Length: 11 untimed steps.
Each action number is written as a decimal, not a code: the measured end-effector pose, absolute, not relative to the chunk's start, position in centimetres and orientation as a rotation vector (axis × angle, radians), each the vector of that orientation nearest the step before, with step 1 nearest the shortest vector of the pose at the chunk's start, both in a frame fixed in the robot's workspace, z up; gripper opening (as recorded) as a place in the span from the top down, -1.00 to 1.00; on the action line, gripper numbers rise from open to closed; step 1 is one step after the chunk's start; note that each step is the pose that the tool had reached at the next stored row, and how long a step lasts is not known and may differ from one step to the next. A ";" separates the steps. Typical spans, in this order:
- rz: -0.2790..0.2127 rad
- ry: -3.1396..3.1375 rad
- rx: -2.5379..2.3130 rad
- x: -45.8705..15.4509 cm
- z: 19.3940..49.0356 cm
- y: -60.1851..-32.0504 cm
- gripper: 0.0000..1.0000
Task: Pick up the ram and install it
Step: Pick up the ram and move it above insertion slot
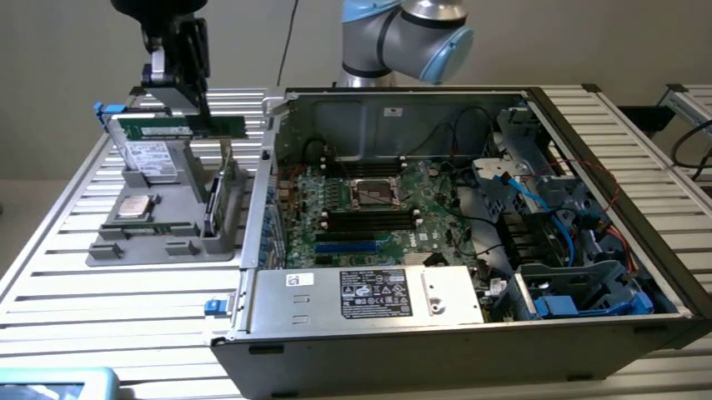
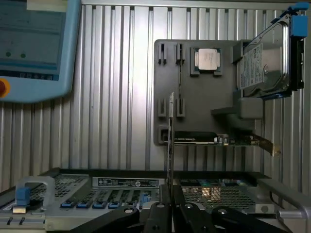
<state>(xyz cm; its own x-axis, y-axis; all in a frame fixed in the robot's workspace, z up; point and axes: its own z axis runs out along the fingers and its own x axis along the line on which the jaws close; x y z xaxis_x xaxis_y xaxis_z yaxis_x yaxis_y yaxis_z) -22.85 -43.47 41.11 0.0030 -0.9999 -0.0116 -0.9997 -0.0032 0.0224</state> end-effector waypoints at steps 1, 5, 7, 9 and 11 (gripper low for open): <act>-0.038 -2.212 2.219 -22.4 41.1 -43.5 0.73; -0.039 -2.212 2.219 -20.6 41.2 -43.5 0.73; -0.039 -2.213 2.220 -19.7 41.3 -43.5 0.73; -0.040 -2.213 2.220 -18.8 41.3 -43.5 0.73; -0.041 -2.213 2.220 -17.9 41.3 -43.5 0.73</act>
